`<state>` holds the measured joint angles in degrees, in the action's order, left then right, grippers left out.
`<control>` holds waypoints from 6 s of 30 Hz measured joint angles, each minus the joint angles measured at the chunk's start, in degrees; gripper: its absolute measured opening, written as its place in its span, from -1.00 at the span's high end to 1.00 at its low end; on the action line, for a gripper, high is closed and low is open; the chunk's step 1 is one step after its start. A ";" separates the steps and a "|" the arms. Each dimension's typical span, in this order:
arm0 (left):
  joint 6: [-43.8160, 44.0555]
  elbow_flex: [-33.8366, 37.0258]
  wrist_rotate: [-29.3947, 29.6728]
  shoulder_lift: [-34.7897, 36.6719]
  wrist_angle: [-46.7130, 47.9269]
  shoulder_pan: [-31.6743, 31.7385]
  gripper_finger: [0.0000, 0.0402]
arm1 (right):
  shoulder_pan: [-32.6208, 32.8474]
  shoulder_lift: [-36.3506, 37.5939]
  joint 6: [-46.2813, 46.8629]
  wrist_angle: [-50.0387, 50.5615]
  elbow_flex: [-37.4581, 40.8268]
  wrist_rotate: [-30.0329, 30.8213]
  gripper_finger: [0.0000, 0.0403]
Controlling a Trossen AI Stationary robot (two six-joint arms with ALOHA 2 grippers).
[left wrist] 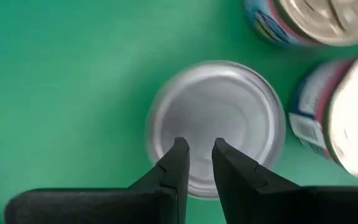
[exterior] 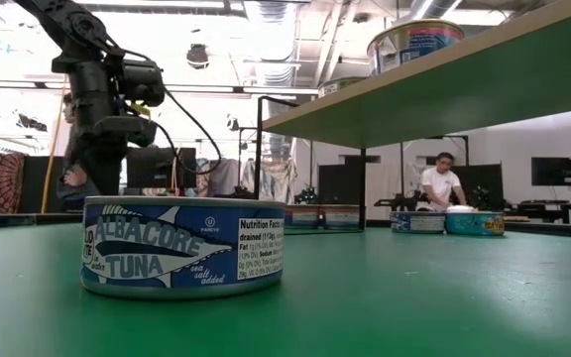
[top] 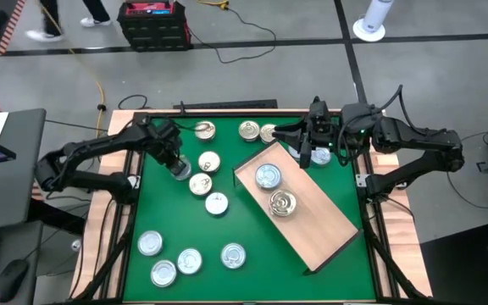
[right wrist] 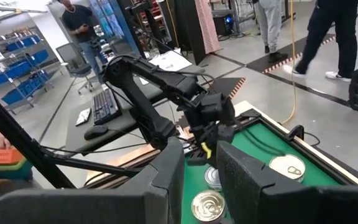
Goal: Stack canned seafood by type on shelf
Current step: Put the light green tuna can on the shelf
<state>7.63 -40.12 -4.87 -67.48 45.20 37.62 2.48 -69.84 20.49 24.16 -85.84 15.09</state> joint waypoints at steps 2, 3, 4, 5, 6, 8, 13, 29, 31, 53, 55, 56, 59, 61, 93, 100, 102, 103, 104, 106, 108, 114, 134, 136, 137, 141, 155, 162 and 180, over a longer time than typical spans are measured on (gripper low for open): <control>-0.17 0.00 1.07 0.02 0.23 -3.72 0.69 | 0.00 -0.02 0.00 0.00 0.00 0.00 0.39; -0.24 0.00 1.89 0.02 0.22 -5.63 0.69 | 0.00 -0.02 0.00 0.01 0.00 0.00 0.39; -0.25 0.00 2.24 0.02 0.20 -7.55 0.69 | 0.00 -0.01 0.00 0.02 0.00 -0.01 0.39; -0.19 0.00 2.79 0.02 0.21 -9.57 0.69 | 0.00 0.00 0.00 0.07 0.00 0.00 0.39; -0.15 0.00 3.60 0.02 0.23 -11.58 0.69 | 0.00 0.00 0.00 0.16 0.00 -0.01 0.39; 0.25 0.00 5.65 0.02 0.31 -15.55 0.69 | 0.02 -0.01 0.00 0.24 0.00 -0.02 0.39; 1.81 0.00 15.67 0.02 0.38 -23.72 0.68 | 0.02 0.00 -0.18 0.24 0.00 -0.04 0.39; 1.24 -0.24 25.93 -3.86 -0.41 -31.33 -0.12 | 0.17 0.00 0.02 0.22 0.00 -0.17 0.39; 2.19 -1.09 25.73 -6.89 0.51 -31.51 -0.12 | 0.17 0.00 0.02 0.22 0.00 -0.20 0.39; 6.38 -3.74 24.46 -17.44 7.21 -32.70 0.82 | 1.11 0.02 0.57 -0.68 0.02 -0.45 0.39; 7.31 -3.74 21.78 -17.35 7.27 -33.09 0.95 | 1.29 0.02 0.27 -0.66 0.02 -0.67 0.39; 8.07 -3.74 19.55 -17.33 6.81 -33.15 0.97 | 1.29 0.02 0.09 -0.66 0.02 -0.74 0.39; 9.70 -3.60 12.43 -17.91 4.54 -33.52 0.98 | 1.33 0.02 0.02 -0.64 0.02 -0.79 0.39; 10.88 -3.22 10.23 -17.57 5.92 -33.69 0.99 | 1.54 0.02 -0.01 -0.63 0.02 -0.79 0.39; 19.48 -18.67 4.66 -6.41 31.27 -27.76 -0.45 | 1.62 0.02 -2.60 -0.57 0.07 -1.59 0.39; 13.15 -18.67 5.75 -12.98 35.63 -23.60 -0.60 | 1.62 0.02 -3.17 -0.26 0.07 -1.68 0.39; 11.48 -18.71 5.73 -14.02 37.10 -23.01 -0.60 | 1.62 0.00 -3.17 0.04 0.07 -1.68 0.39; 10.20 -18.71 5.68 -14.54 37.60 -22.64 -0.60 | 1.62 0.00 -3.19 0.06 0.07 -1.68 0.39; 9.10 -18.71 5.55 -15.12 37.78 -22.21 -0.60 | 1.62 0.00 -3.39 0.04 0.07 -1.68 0.39; 7.33 -18.71 4.99 -16.13 37.91 -21.01 -0.58 | 1.62 0.00 -3.94 0.01 0.07 -1.68 0.39; 5.99 -18.71 3.84 -17.04 37.89 -19.72 -0.55 | 1.62 0.00 -4.39 0.02 0.07 -1.68 0.39; 2.72 -18.71 2.25 -19.83 36.46 -14.86 -0.34 | 1.62 0.00 -4.55 0.12 0.07 -1.68 0.39; -2.92 -18.69 -1.33 -18.57 34.31 -11.45 0.31 | 1.14 0.26 -4.96 0.81 0.07 -1.62 0.39; -2.49 -18.69 -1.34 -16.89 35.29 -11.67 0.31 | 1.20 0.25 -4.96 1.01 0.07 -1.61 0.39; -2.20 -18.75 -1.35 -15.70 35.87 -11.69 0.31 | 1.25 0.25 -4.97 1.01 0.07 -1.62 0.39; 0.69 -21.48 -1.60 -10.29 38.30 -11.66 0.31 | 1.19 0.47 -5.77 0.89 0.07 -1.61 0.39; 35.80 -29.43 -22.13 6.34 -3.61 -19.45 0.30 | -3.76 2.12 -4.11 3.68 0.02 -5.83 0.39; 44.48 -28.04 -15.39 2.60 -26.36 -28.01 0.30 | -6.82 1.95 -0.46 9.45 0.02 -10.98 0.39; 59.75 -28.02 1.81 -11.78 -46.52 -39.12 0.30 | -7.47 4.59 1.10 19.89 0.07 -12.39 0.38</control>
<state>67.38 -68.14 -3.06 -79.27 -1.31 -1.50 -4.99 -65.25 21.59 44.05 -85.78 2.70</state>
